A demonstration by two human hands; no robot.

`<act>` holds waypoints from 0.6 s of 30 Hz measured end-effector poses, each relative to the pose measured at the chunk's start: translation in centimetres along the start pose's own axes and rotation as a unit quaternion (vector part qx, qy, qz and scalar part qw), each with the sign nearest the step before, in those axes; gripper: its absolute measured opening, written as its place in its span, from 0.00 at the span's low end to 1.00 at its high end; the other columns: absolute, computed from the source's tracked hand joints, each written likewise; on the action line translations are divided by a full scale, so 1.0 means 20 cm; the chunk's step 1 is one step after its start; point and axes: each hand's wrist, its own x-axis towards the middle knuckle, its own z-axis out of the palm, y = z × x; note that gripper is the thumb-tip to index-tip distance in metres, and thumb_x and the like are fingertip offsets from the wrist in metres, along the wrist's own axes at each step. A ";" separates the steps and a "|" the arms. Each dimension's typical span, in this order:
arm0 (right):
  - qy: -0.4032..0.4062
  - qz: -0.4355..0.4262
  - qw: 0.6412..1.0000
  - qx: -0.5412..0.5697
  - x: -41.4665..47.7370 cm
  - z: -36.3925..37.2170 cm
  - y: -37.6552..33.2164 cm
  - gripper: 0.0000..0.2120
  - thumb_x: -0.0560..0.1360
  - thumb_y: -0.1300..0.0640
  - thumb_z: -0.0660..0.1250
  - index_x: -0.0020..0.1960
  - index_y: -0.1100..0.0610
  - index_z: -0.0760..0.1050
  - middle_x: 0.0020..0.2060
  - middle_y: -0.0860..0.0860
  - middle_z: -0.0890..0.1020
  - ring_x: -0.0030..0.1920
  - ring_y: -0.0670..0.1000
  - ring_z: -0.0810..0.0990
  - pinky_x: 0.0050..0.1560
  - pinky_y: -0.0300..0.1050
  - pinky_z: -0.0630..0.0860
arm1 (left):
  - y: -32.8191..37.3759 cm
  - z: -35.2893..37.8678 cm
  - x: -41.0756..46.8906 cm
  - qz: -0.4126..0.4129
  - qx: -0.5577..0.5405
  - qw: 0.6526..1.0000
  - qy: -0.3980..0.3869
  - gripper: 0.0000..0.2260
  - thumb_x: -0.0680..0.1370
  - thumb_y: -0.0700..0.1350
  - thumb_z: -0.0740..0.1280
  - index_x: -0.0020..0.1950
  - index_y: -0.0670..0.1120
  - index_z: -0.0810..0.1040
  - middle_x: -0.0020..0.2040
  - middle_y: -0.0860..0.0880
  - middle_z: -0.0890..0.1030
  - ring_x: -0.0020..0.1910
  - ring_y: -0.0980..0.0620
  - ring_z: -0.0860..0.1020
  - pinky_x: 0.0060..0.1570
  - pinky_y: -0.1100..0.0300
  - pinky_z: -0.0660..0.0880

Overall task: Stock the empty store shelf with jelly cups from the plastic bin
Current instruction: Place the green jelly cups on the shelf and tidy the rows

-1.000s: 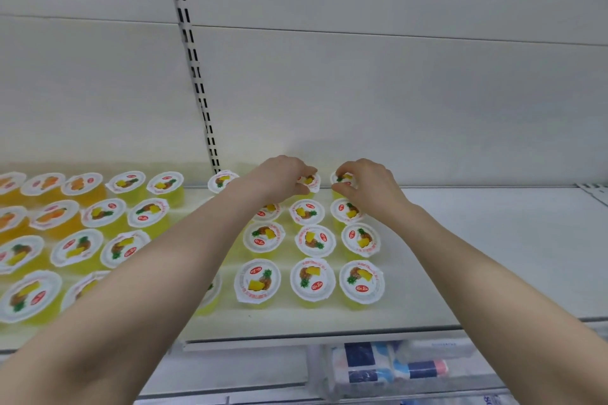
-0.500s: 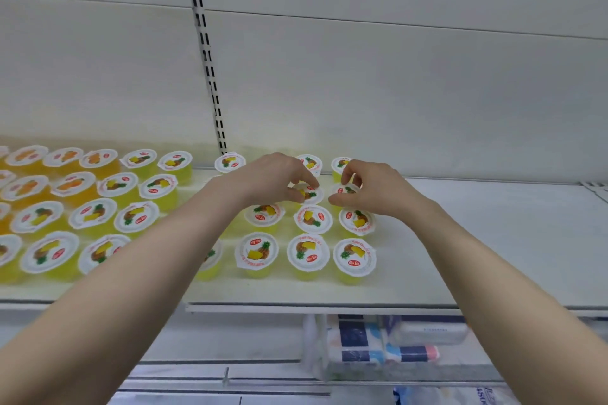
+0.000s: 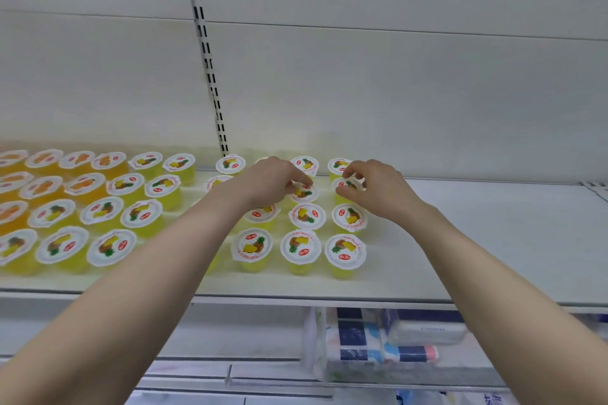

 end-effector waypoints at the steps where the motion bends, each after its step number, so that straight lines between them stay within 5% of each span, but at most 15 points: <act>1: 0.003 -0.008 1.000 0.011 -0.01 -0.01 0.01 0.15 0.75 0.42 0.67 0.57 0.48 0.77 0.50 0.49 0.77 0.50 0.51 0.77 0.47 0.44 0.68 | 0.00 0.00 0.00 0.009 0.006 1.000 -0.011 0.20 0.79 0.37 0.62 0.67 0.57 0.75 0.64 0.53 0.78 0.60 0.52 0.75 0.55 0.58 0.72; 7: -0.026 -0.050 0.998 0.003 -0.05 -0.03 0.02 0.14 0.75 0.46 0.68 0.58 0.49 0.79 0.52 0.50 0.76 0.50 0.50 0.76 0.48 0.42 0.67 | 0.02 0.00 -0.01 0.030 0.023 0.997 -0.072 0.27 0.77 0.36 0.66 0.71 0.60 0.69 0.74 0.57 0.66 0.69 0.52 0.68 0.59 0.60 0.67; 18: -0.022 -0.067 0.998 -0.005 -0.03 -0.03 0.03 0.11 0.76 0.49 0.68 0.57 0.50 0.80 0.51 0.50 0.76 0.50 0.50 0.77 0.46 0.40 0.64 | 0.06 0.08 0.01 -0.021 0.004 0.999 0.038 0.24 0.77 0.42 0.69 0.71 0.56 0.70 0.65 0.48 0.72 0.60 0.48 0.74 0.48 0.61 0.65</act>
